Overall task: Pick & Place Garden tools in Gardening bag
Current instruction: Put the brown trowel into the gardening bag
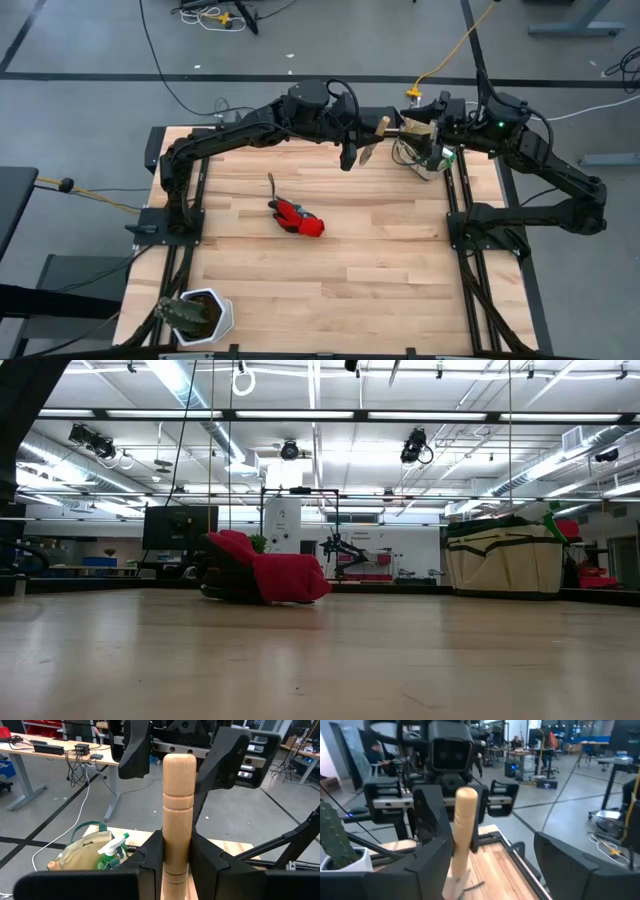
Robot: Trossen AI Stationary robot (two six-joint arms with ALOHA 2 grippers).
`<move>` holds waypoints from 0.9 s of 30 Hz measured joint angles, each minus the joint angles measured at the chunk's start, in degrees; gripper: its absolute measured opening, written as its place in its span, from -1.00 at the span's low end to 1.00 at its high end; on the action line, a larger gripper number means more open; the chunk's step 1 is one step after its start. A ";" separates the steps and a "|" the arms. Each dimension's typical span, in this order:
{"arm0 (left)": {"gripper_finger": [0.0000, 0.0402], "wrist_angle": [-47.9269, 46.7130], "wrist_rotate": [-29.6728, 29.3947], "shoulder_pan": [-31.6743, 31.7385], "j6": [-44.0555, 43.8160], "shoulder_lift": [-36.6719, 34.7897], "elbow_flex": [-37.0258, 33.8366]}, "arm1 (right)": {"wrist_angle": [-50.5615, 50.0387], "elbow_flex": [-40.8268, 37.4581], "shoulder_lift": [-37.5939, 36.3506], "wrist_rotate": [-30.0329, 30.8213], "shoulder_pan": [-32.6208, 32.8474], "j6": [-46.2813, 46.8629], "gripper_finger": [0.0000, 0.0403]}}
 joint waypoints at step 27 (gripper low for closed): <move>-0.62 0.42 1.49 0.02 -0.04 0.02 -0.02 | 12.90 0.00 7.23 -10.02 0.01 5.74 0.41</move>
